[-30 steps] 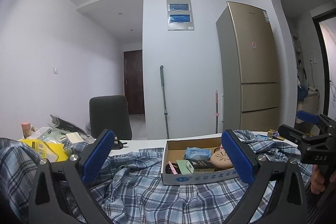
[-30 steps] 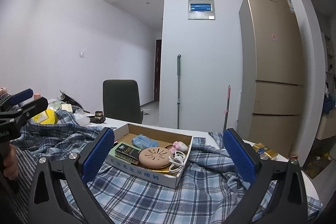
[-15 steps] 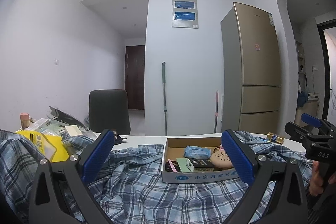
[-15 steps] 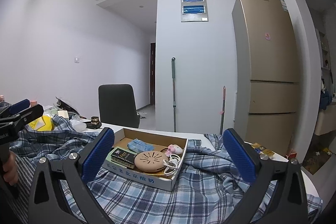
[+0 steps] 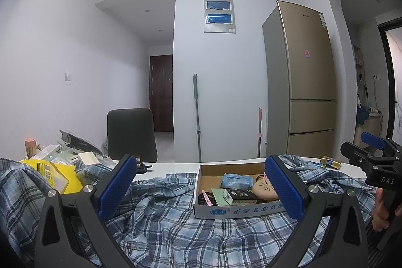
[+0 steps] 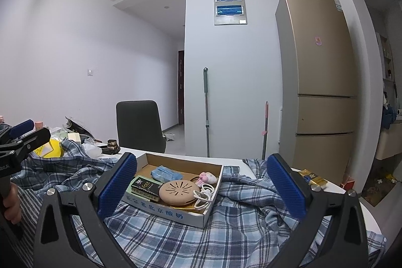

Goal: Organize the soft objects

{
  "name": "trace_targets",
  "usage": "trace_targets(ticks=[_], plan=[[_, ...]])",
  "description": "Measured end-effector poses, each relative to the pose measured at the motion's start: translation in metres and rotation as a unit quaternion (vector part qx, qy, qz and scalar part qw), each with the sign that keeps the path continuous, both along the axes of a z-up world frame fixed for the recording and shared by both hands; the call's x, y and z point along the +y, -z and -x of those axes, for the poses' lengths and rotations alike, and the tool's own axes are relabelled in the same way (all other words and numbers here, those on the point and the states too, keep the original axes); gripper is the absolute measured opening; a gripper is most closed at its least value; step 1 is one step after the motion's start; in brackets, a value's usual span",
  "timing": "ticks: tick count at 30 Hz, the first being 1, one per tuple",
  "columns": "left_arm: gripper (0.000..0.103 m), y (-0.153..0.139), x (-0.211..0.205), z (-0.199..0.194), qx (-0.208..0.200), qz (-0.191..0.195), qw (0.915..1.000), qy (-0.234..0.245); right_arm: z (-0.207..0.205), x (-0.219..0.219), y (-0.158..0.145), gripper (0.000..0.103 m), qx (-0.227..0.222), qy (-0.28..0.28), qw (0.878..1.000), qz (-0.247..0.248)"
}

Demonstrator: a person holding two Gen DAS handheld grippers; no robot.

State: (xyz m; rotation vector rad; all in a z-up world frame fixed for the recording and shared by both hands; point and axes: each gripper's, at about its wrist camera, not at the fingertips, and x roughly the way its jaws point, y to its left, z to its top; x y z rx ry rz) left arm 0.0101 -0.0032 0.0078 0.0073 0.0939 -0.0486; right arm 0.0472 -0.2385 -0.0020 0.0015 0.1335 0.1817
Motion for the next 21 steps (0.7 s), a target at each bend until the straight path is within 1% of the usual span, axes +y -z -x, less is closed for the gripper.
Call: trace_targets(ticks=[9, 21], plan=[[0.103, 0.0014, -0.0026, 0.0004, -0.004, -0.01, 0.9999, 0.004, 0.0009, 0.0, -0.001, 0.103, -0.002, 0.001, 1.0, 0.001], [0.103, 0.0017, -0.0008, 0.0002, -0.003, -0.007, 1.0, 0.004, 0.0024, -0.002, -0.0021, 0.103, -0.003, -0.002, 1.0, -0.001]])
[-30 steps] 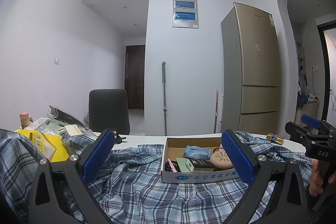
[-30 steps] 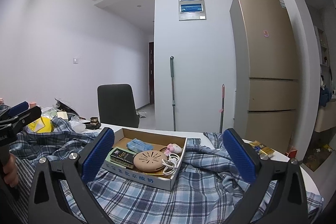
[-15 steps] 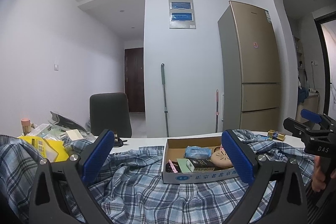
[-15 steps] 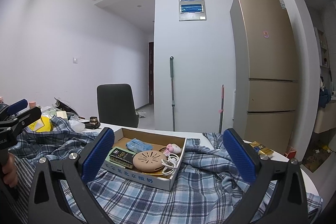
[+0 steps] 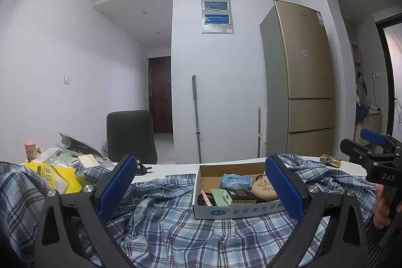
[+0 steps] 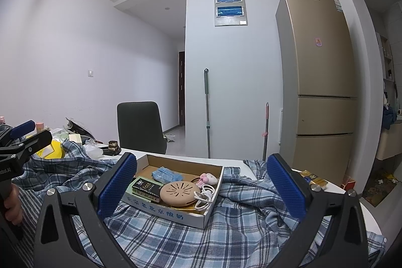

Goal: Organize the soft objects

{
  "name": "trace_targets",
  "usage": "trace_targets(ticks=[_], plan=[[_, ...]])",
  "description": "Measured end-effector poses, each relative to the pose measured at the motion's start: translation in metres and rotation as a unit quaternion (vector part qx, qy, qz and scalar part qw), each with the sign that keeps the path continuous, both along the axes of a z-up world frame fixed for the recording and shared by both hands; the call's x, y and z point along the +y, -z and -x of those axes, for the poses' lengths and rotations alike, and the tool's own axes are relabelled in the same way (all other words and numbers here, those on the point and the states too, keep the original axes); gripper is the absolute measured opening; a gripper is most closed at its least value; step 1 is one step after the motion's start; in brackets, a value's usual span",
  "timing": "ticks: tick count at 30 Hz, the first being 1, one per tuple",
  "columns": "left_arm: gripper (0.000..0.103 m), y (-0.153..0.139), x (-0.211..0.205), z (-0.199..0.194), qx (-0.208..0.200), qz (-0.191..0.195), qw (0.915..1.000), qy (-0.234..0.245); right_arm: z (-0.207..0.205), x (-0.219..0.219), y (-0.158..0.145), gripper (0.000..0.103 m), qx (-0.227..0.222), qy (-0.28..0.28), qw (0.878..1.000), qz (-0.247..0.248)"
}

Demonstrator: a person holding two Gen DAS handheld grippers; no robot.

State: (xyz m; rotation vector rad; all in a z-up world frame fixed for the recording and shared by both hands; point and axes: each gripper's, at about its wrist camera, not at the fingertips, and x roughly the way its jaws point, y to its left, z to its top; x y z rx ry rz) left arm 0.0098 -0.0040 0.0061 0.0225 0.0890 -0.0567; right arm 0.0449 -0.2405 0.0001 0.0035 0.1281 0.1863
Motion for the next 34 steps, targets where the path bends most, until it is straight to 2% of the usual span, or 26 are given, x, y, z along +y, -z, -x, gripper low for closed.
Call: trace_targets(ticks=[5, 15, 34], plan=[[0.103, 0.0, 0.001, -0.001, 0.001, -0.005, 1.0, -0.001, 0.0, 0.0, 0.0, 0.103, -0.002, 0.001, 1.0, 0.001], [0.103, 0.0, 0.001, -0.001, 0.0, -0.006, 1.0, 0.0, 0.011, 0.009, -0.003, 0.103, -0.034, 0.002, 0.999, 0.022], [0.103, 0.0, 0.0, -0.001, 0.0, -0.007, 1.0, -0.001, 0.008, 0.009, -0.001, 0.103, -0.027, -0.001, 1.0, 0.017]])
